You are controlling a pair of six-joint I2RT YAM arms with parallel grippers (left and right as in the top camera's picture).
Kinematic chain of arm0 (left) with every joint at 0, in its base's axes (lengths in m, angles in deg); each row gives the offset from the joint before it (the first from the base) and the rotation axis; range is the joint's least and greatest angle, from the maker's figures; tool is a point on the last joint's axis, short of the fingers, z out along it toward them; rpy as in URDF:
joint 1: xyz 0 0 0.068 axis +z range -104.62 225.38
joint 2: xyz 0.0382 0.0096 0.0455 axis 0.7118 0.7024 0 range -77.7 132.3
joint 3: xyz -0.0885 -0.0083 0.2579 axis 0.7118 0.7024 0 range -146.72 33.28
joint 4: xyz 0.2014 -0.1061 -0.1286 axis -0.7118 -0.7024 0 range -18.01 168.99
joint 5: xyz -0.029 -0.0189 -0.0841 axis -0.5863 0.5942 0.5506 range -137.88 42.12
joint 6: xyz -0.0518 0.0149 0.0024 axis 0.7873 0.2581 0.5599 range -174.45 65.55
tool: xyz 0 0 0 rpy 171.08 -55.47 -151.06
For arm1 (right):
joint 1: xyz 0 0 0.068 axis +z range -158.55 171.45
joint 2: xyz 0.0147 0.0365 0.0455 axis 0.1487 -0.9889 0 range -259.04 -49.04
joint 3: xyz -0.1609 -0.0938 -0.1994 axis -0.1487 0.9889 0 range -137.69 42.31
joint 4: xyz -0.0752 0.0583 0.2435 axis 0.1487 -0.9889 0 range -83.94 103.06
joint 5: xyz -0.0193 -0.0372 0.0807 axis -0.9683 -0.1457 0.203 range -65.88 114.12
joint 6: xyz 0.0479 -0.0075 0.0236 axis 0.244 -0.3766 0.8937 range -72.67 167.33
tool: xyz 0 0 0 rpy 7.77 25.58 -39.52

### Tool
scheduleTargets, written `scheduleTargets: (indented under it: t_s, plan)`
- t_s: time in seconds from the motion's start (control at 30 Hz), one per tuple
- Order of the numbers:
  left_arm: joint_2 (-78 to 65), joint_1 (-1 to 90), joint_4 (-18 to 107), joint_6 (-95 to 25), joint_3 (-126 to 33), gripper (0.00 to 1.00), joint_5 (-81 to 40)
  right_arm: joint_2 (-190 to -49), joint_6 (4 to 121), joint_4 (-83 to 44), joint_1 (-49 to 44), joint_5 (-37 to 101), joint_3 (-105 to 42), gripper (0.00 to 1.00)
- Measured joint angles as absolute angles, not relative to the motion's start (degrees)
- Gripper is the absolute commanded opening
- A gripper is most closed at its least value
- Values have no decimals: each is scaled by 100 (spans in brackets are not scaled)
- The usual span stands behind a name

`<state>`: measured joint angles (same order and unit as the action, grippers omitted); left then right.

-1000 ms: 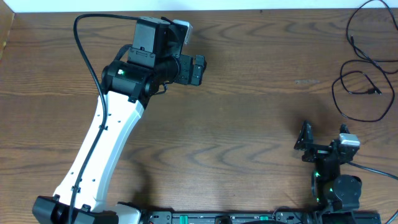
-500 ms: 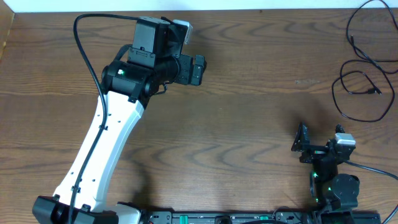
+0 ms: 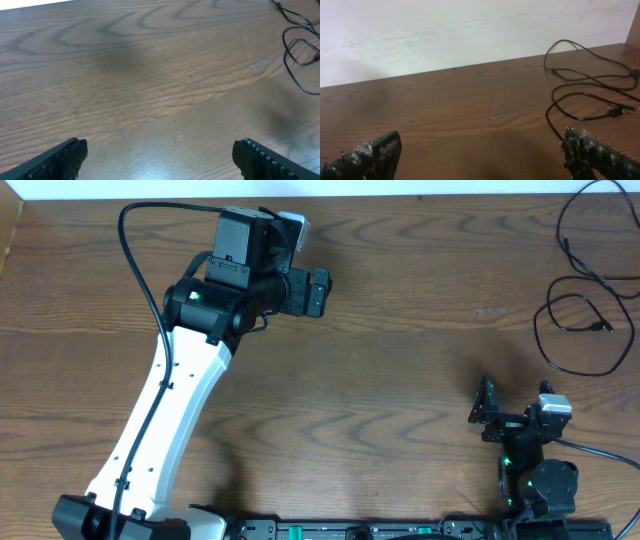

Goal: Untangle cables

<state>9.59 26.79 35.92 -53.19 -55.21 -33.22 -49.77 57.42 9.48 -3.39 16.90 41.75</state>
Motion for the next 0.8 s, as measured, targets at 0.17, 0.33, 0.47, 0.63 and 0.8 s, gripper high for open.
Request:
scheduleTargets:
  t_s: [0.17,0.33,0.47,0.63,0.8]
  plan:
    - [959,2679,3592,-5319,-5521,98,-3322,-4977,5742,946,-339,1692,4175,99]
    - [959,2679,3590,-5319,-5521,98,-3322,-4977,5742,948,-339,1701,4175,99]
    - [935,2679,3531,-5322,-5521,98,-3322,-4977,5742,948,-339,1701,4175,99]
    - [454,2699,3485,-5418,-5396,98,-3626,-4977,5742,948,-339,1703,4175,99]
    - [-976,3020,3926,-5450,-4668,98,-3810,-4973,5742,946,-339,1703,4175,99]
